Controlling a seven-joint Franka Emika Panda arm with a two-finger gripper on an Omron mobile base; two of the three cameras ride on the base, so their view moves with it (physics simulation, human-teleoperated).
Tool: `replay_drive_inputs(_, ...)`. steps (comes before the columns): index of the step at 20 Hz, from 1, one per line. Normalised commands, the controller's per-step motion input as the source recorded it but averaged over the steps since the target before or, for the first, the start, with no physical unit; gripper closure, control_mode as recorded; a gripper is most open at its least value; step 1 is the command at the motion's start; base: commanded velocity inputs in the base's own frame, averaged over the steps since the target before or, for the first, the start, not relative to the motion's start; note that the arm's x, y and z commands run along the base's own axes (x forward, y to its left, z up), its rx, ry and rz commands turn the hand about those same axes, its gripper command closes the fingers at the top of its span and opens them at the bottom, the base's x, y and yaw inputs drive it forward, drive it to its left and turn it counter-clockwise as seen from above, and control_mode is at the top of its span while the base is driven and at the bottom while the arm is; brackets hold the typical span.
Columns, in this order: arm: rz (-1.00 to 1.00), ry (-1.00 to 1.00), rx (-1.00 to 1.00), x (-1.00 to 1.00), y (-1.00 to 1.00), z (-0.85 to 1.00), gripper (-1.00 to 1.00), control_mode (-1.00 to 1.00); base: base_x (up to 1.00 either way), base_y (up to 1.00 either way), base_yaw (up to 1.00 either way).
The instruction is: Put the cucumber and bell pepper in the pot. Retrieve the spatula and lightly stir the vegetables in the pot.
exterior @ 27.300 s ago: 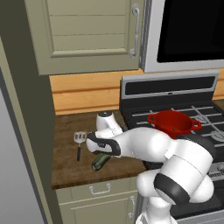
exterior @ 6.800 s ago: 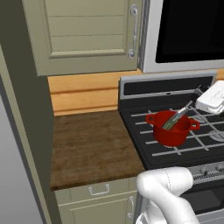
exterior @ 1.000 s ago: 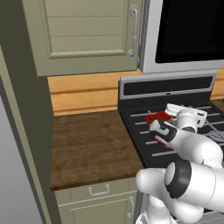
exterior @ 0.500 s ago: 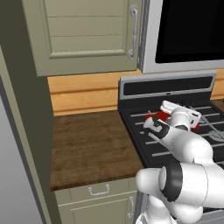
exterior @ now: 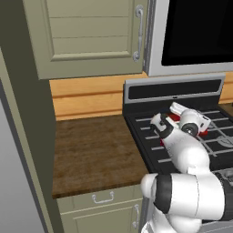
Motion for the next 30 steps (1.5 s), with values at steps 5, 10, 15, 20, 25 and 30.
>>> replay_drive_inputs(5, -0.13, 0.28, 0.0, 0.4, 0.0, -0.41, 1.0, -1.0, 0.0, 0.0, 0.0)
replay_drive_inputs(10, -0.12, 0.31, 0.0, 0.22, 0.0, -0.57, 1.0, -1.0, 0.0, 0.0, 0.0)
replay_drive_inputs(15, -0.09, 0.0, 0.0, -0.51, 0.11, 0.24, 1.0, -1.0, 0.0, 0.0, 0.0)
replay_drive_inputs(20, -0.12, 0.0, 0.0, -0.32, 0.05, 0.23, 1.0, -1.0, 0.0, 0.0, 0.0)
replay_drive_inputs(25, -0.13, 0.19, 0.0, 0.03, 0.0, -0.02, 1.0, -1.0, 0.0, 0.0, 0.0)
replay_drive_inputs(30, -0.05, 0.15, -0.05, 0.17, 0.0, -0.44, 1.0, -1.0, 0.0, 0.0, 0.0)
